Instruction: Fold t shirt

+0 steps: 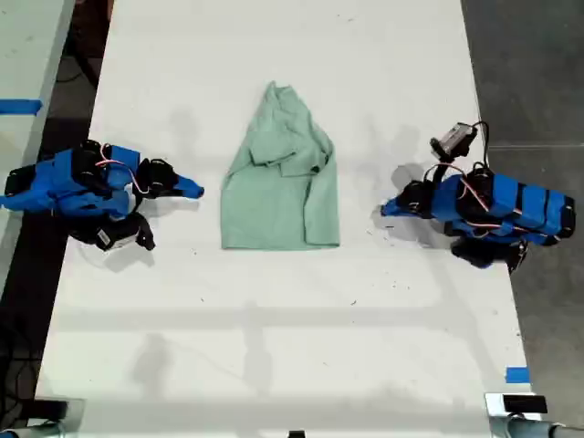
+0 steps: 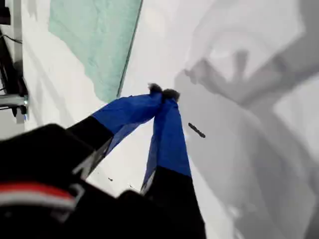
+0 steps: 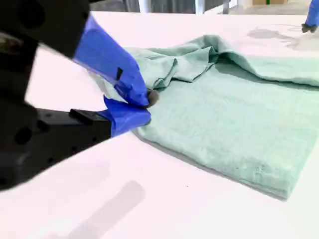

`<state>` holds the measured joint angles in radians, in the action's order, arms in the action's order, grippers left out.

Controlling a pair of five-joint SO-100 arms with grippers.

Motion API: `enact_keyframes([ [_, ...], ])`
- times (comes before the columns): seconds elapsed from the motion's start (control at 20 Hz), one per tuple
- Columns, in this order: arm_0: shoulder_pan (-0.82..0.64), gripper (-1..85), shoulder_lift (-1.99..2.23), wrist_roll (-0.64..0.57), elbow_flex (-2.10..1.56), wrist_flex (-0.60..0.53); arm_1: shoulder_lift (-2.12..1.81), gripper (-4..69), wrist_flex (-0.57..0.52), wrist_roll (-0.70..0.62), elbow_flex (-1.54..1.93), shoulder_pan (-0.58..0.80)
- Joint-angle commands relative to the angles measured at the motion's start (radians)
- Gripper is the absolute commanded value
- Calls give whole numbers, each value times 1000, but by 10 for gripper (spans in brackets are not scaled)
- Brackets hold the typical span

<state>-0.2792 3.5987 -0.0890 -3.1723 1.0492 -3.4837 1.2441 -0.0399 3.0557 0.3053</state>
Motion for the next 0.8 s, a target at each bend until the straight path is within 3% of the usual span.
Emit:
enact_keyframes([
  [0.0,23,-1,-9,48,-2,9,-14,13,20,61,58,17],
  [0.55,8,-1,-98,144,81,43,-14,14,25,67,58,32],
  [0.65,0,-1,-543,186,224,-52,-14,14,25,71,58,32],
  [0.75,100,0,-1124,249,517,-100,-14,14,26,75,58,32],
])
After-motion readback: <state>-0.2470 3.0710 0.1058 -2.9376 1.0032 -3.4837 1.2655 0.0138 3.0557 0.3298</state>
